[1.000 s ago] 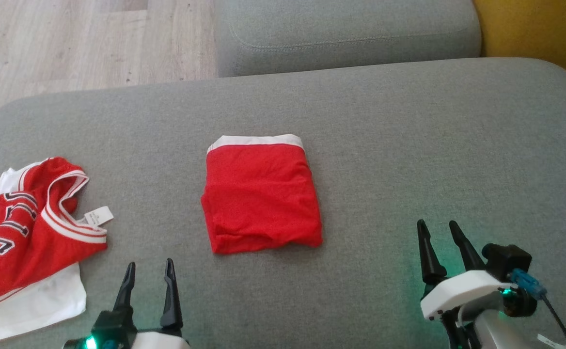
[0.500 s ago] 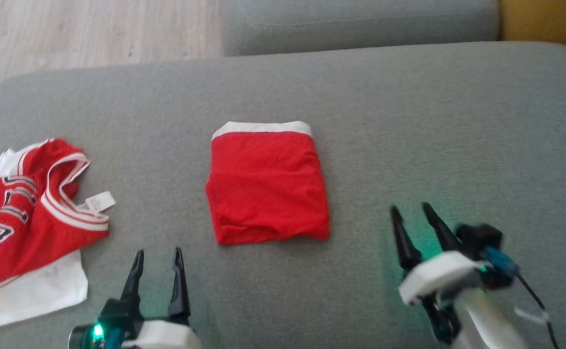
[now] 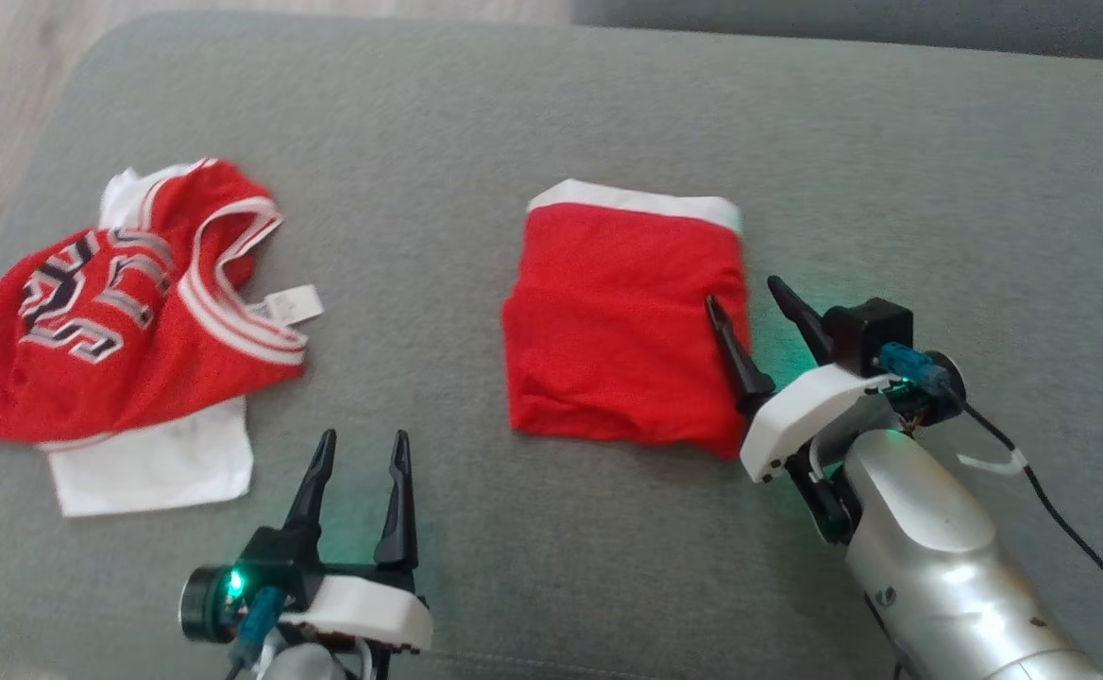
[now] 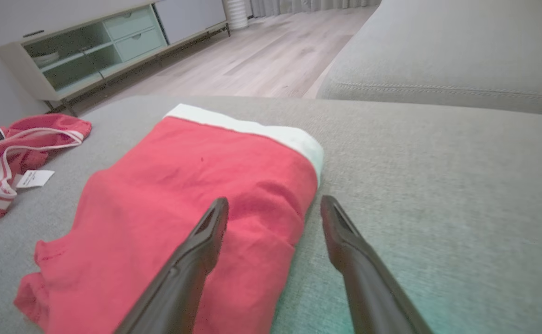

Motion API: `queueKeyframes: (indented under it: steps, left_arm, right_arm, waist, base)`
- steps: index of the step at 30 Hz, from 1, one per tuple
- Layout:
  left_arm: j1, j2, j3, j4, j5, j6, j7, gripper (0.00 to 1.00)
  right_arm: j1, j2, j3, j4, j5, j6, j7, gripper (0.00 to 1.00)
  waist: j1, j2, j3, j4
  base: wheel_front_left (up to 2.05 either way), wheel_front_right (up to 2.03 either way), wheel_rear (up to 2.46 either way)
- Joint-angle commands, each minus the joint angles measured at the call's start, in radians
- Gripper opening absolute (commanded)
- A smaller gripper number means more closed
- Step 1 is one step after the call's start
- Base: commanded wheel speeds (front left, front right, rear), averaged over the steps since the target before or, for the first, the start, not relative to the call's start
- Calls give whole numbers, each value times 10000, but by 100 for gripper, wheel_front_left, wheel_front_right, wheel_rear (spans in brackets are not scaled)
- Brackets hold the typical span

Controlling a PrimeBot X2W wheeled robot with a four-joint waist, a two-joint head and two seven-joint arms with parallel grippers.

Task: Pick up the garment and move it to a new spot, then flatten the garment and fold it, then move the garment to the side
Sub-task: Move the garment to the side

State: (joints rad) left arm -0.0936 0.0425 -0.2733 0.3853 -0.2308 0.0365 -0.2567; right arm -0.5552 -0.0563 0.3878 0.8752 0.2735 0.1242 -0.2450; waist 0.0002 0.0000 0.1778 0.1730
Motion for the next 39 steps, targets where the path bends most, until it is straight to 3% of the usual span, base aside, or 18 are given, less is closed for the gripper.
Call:
queueKeyframes:
  steps: [1, 7, 8, 9, 10, 14, 18, 33, 39]
  left_arm:
    - [-370, 77, 158, -264, -69, 62, -51, 100]
    - [-469, 77, 4, -285, -163, 86, -51, 100]
    - [-492, 77, 7, -288, -165, 89, -51, 100]
    - [-519, 77, 17, -300, -160, 91, -51, 100]
    - [-553, 77, 14, -319, -142, 75, -51, 100]
    - [-610, 77, 31, -358, -72, 3, -51, 100]
    - [-615, 77, 88, -379, 23, -115, -51, 100]
    - [-935, 77, -819, -145, 214, -778, -51, 100]
    - [-1041, 77, -979, -25, 263, -833, -51, 100]
  right_arm:
    - [-304, 60, 258, 5, 105, 65, 64, 100]
    - [-625, 60, 189, 1145, 192, 65, 704, 100]
    - [-684, 60, 163, 1270, 165, 65, 709, 72]
    - [-718, 60, 175, 1343, 171, 65, 696, 25]
    - [-727, 60, 165, 1356, 281, 65, 635, 0]
    - [-776, 60, 182, 1355, 443, 65, 341, 0]
    - [-688, 60, 230, 1289, 767, 65, 59, 0]
    - [-23, 60, 1612, 686, 2162, 65, -118, 0]
    - [-164, 60, 1783, 647, 2484, 65, -141, 0]
  waist:
    - [-2, 0, 317, 427]
    - [-2, 0, 516, 668]
    - [-2, 0, 544, 668]
    - [-2, 0, 569, 645]
    - [-2, 0, 579, 616]
    - [-2, 0, 531, 377]
    - [-2, 0, 255, -425]
    - [-2, 0, -130, -5828]
    - [-2, 0, 84, -6276]
  base:
    - [0, 0, 0]
    - [0, 0, 0]
    - [0, 0, 0]
    - [0, 0, 0]
    - [0, 0, 0]
    - [0, 0, 0]
    - [0, 0, 0]
    - [0, 0, 0]
    - [0, 0, 0]
